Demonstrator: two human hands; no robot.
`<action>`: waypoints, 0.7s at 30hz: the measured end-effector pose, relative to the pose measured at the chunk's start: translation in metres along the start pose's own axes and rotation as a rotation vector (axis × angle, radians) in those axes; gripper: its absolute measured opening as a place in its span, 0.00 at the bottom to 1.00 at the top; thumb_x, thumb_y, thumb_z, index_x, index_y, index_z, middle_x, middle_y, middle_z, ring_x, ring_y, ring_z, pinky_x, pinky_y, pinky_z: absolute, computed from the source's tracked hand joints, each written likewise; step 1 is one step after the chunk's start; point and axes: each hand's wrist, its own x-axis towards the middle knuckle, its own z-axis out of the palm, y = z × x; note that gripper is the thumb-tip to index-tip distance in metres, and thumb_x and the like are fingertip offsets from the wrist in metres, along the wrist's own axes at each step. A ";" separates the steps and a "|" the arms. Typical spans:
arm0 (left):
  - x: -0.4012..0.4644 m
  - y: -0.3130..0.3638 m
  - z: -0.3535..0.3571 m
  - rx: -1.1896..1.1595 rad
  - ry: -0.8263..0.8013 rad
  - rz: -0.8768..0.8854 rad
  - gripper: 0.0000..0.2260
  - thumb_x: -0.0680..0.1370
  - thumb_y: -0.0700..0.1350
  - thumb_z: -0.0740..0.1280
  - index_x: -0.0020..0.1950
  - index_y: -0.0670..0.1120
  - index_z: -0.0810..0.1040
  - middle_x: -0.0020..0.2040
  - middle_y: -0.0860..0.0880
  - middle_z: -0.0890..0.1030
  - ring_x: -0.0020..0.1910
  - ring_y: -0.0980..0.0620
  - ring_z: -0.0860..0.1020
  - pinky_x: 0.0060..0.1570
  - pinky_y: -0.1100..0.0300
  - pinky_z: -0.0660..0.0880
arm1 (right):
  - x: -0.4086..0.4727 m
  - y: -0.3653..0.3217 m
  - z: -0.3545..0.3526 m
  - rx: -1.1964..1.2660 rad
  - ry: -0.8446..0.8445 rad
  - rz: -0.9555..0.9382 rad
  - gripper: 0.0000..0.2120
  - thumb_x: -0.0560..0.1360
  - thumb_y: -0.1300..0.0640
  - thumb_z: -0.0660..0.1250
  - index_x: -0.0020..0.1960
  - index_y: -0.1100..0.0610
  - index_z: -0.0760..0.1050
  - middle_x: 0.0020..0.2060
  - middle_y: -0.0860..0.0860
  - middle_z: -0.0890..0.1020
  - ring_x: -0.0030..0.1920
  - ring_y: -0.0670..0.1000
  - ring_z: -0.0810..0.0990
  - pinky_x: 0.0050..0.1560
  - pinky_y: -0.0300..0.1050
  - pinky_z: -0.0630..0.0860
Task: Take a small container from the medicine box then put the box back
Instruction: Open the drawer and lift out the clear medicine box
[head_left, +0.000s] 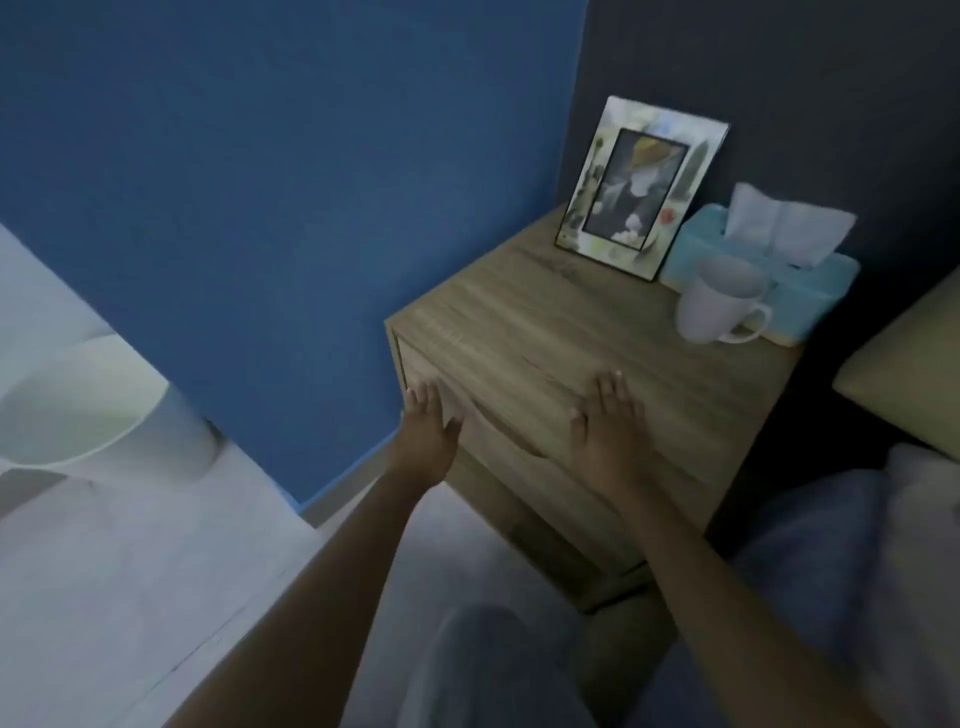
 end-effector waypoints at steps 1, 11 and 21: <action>0.003 -0.002 0.009 -0.097 -0.005 -0.040 0.32 0.82 0.55 0.52 0.78 0.41 0.42 0.80 0.43 0.44 0.79 0.46 0.41 0.76 0.50 0.44 | 0.001 0.001 0.004 -0.009 0.049 0.001 0.28 0.83 0.49 0.45 0.80 0.60 0.48 0.80 0.55 0.51 0.80 0.52 0.46 0.78 0.51 0.44; 0.014 0.023 0.046 -0.649 0.105 -0.072 0.38 0.78 0.50 0.65 0.78 0.43 0.44 0.79 0.45 0.53 0.78 0.46 0.54 0.76 0.46 0.54 | 0.004 0.006 0.010 -0.005 0.093 -0.009 0.27 0.83 0.49 0.46 0.79 0.58 0.49 0.80 0.53 0.53 0.80 0.51 0.47 0.77 0.49 0.42; -0.006 0.022 0.042 -0.774 0.105 -0.094 0.36 0.80 0.50 0.62 0.79 0.46 0.42 0.79 0.46 0.54 0.77 0.47 0.56 0.76 0.50 0.57 | 0.000 0.004 0.004 0.019 0.055 -0.005 0.27 0.83 0.49 0.43 0.80 0.58 0.47 0.80 0.53 0.50 0.80 0.50 0.45 0.77 0.47 0.40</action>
